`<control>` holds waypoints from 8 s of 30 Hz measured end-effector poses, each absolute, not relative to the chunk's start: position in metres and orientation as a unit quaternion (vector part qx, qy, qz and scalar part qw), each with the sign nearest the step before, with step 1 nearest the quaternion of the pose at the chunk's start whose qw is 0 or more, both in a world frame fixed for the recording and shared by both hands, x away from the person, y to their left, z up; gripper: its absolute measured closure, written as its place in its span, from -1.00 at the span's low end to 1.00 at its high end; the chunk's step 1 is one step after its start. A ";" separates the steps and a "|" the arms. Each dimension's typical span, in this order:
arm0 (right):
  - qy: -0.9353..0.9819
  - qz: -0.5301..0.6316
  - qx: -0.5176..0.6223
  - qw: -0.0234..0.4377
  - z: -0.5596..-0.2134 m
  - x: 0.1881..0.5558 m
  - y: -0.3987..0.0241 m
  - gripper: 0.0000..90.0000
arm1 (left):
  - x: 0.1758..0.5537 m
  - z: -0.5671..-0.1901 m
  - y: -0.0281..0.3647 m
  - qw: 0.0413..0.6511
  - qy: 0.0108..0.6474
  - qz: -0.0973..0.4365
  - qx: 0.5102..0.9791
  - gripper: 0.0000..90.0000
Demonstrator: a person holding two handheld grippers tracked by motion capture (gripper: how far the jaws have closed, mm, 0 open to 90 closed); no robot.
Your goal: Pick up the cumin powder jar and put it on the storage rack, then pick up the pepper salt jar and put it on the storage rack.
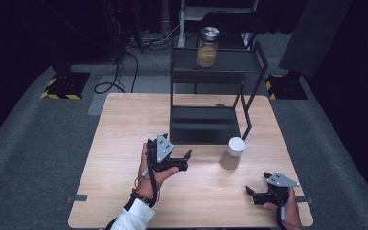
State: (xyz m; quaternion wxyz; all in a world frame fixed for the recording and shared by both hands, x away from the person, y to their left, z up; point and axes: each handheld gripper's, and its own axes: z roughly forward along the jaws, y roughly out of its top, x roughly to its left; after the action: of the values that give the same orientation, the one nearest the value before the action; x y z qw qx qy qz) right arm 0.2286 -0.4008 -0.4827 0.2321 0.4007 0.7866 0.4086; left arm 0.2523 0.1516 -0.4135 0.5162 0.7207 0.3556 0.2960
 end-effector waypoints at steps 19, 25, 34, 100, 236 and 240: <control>0.786 0.409 0.399 0.234 -0.483 0.228 -0.400 -1.00 | 0.237 -0.464 0.166 0.487 0.392 0.254 0.738 -0.96; 0.787 0.408 0.399 0.236 -0.483 0.227 -0.400 -1.00 | 0.235 -0.473 0.170 0.474 0.399 0.244 0.746 -0.96; 0.787 0.408 0.398 0.237 -0.483 0.227 -0.400 -1.00 | 0.231 -0.483 0.168 0.456 0.390 0.239 0.764 -0.96; 0.774 0.444 0.389 0.230 -0.469 0.230 -0.395 -0.96 | 0.236 -0.489 0.164 0.429 0.382 0.209 0.792 -0.96; 0.599 0.566 0.421 0.379 -0.205 0.339 -0.297 -0.24 | 0.234 -0.489 0.163 0.428 0.384 0.213 0.790 -0.94; 0.598 0.569 0.418 0.380 -0.198 0.346 -0.292 -0.24 | 0.234 -0.489 0.163 0.428 0.384 0.213 0.790 -0.94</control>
State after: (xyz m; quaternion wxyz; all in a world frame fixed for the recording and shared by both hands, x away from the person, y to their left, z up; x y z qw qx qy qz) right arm 0.3463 -0.2918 -0.1984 0.3803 0.4184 0.5976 0.5685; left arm 0.2337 0.1632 -0.4889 0.4275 0.7901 0.3843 0.2128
